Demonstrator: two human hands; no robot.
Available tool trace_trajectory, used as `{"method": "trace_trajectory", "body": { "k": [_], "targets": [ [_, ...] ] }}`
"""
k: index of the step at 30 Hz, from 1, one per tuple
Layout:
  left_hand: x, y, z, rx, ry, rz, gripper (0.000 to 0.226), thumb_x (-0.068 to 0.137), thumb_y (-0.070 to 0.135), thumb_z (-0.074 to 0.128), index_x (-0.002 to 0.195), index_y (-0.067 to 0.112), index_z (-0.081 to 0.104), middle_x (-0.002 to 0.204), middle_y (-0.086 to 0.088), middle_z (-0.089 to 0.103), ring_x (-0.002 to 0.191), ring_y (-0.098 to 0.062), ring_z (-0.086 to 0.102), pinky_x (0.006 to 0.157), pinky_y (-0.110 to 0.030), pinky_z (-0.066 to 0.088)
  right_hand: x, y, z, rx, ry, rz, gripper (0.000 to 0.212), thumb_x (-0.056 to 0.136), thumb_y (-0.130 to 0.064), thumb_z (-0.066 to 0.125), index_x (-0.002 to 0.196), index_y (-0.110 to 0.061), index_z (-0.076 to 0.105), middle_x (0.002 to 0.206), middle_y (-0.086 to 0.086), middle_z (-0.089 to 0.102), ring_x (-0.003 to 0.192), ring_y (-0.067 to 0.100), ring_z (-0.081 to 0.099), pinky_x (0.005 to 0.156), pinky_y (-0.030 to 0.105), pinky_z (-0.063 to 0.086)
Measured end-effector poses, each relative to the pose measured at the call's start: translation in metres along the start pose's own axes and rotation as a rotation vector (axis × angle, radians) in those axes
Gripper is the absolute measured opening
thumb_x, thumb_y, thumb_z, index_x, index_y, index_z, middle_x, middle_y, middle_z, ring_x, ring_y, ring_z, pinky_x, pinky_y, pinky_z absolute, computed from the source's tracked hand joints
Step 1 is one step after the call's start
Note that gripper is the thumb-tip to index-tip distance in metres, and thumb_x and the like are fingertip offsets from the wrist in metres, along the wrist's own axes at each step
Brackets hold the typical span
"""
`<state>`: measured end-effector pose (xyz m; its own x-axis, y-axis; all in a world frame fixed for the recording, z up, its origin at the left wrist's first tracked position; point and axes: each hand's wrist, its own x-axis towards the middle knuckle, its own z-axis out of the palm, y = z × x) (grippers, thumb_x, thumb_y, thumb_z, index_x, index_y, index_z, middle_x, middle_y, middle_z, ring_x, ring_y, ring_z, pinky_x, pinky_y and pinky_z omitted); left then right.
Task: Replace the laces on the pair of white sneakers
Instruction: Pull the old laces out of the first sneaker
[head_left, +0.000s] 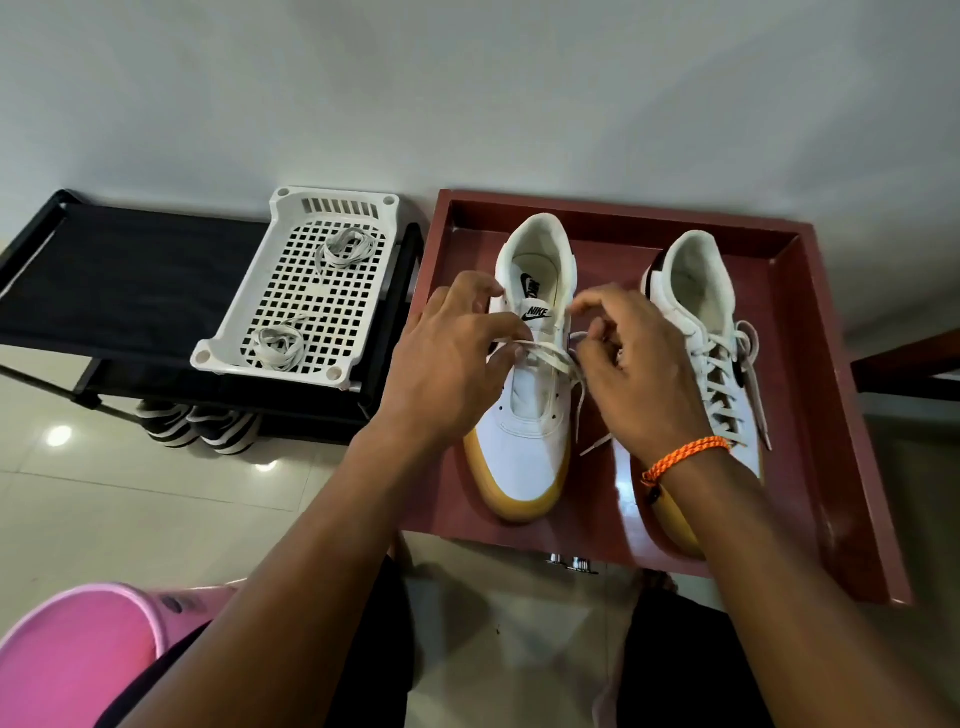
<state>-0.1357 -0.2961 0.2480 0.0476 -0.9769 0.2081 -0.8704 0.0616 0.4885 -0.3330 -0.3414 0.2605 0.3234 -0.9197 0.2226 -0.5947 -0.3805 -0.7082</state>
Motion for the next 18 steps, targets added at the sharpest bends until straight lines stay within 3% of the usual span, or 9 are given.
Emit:
{"method": "trace_trajectory", "body": {
  "k": [3, 6, 9, 12, 13, 15, 16, 18],
  "targets": [
    [0.002, 0.001, -0.001, -0.063, 0.063, 0.008, 0.02, 0.094, 0.046, 0.071, 0.101, 0.031, 0.081, 0.142, 0.006, 0.054, 0.119, -0.025, 0.056, 0.094, -0.052, 0.052, -0.004, -0.003, 0.003, 0.022, -0.075, -0.024, 0.03, 0.093, -0.027, 0.064, 0.123, -0.027, 0.066, 0.092, -0.017, 0.045, 0.083, 0.008, 0.055, 0.072, 0.033, 0.05],
    [0.003, 0.004, -0.002, -0.224, 0.103, 0.036, 0.016, 0.096, 0.039, 0.071, 0.102, 0.027, 0.081, 0.138, 0.007, 0.056, 0.121, -0.023, 0.054, 0.096, -0.051, 0.053, -0.003, -0.006, 0.003, 0.013, -0.087, -0.058, 0.034, 0.092, -0.04, 0.069, 0.123, -0.026, 0.068, 0.089, -0.024, 0.047, 0.082, 0.001, 0.055, 0.07, 0.025, 0.047],
    [0.004, 0.01, -0.003, -0.419, 0.087, 0.032, 0.013, 0.095, 0.018, 0.069, 0.105, 0.017, 0.078, 0.137, 0.007, 0.062, 0.123, -0.016, 0.059, 0.095, -0.043, 0.056, -0.001, -0.011, 0.003, 0.067, -0.009, -0.125, 0.019, 0.094, -0.027, 0.073, 0.11, -0.017, 0.075, 0.073, -0.02, 0.052, 0.068, 0.004, 0.056, 0.061, 0.028, 0.045],
    [0.005, 0.023, -0.009, -0.851, -0.017, -0.063, 0.014, 0.094, 0.007, 0.062, 0.105, 0.002, 0.068, 0.136, -0.002, 0.069, 0.123, -0.012, 0.066, 0.098, -0.028, 0.054, 0.001, -0.013, -0.002, 0.228, 0.01, -0.102, 0.009, 0.098, -0.019, 0.073, 0.102, -0.014, 0.078, 0.073, -0.006, 0.069, 0.065, 0.014, 0.065, 0.062, 0.038, 0.055],
    [0.005, 0.027, -0.011, -0.98, -0.054, -0.079, 0.015, 0.094, 0.005, 0.059, 0.106, -0.002, 0.061, 0.133, -0.008, 0.071, 0.123, -0.016, 0.068, 0.099, -0.03, 0.054, 0.002, -0.014, -0.005, 0.306, -0.009, -0.082, 0.008, 0.098, -0.017, 0.073, 0.102, -0.013, 0.08, 0.077, -0.002, 0.074, 0.066, 0.015, 0.068, 0.062, 0.038, 0.057],
    [0.004, 0.034, -0.012, -1.202, -0.15, -0.127, 0.013, 0.098, 0.007, 0.054, 0.11, 0.003, 0.05, 0.114, -0.02, 0.071, 0.104, -0.032, 0.072, 0.092, -0.041, 0.056, 0.003, -0.017, -0.01, 0.483, -0.059, -0.035, 0.01, 0.099, -0.008, 0.072, 0.103, -0.011, 0.08, 0.078, 0.003, 0.076, 0.059, 0.014, 0.065, 0.055, 0.031, 0.054],
    [0.004, 0.035, -0.011, -1.258, -0.204, -0.151, 0.012, 0.102, 0.012, 0.052, 0.112, 0.007, 0.047, 0.103, -0.025, 0.067, 0.094, -0.04, 0.07, 0.089, -0.048, 0.055, 0.003, -0.018, -0.012, 0.566, -0.079, -0.006, 0.01, 0.099, -0.004, 0.071, 0.103, -0.009, 0.08, 0.074, 0.007, 0.074, 0.052, 0.014, 0.061, 0.048, 0.026, 0.048],
    [0.004, 0.035, -0.011, -1.221, -0.293, -0.218, 0.023, 0.108, 0.029, 0.05, 0.119, 0.009, 0.048, 0.099, -0.024, 0.065, 0.092, -0.043, 0.069, 0.091, -0.054, 0.052, 0.004, -0.02, -0.016, 0.675, -0.084, 0.057, 0.01, 0.1, -0.003, 0.068, 0.101, -0.004, 0.079, 0.067, 0.014, 0.067, 0.041, 0.018, 0.055, 0.037, 0.026, 0.034]
  ]
}}
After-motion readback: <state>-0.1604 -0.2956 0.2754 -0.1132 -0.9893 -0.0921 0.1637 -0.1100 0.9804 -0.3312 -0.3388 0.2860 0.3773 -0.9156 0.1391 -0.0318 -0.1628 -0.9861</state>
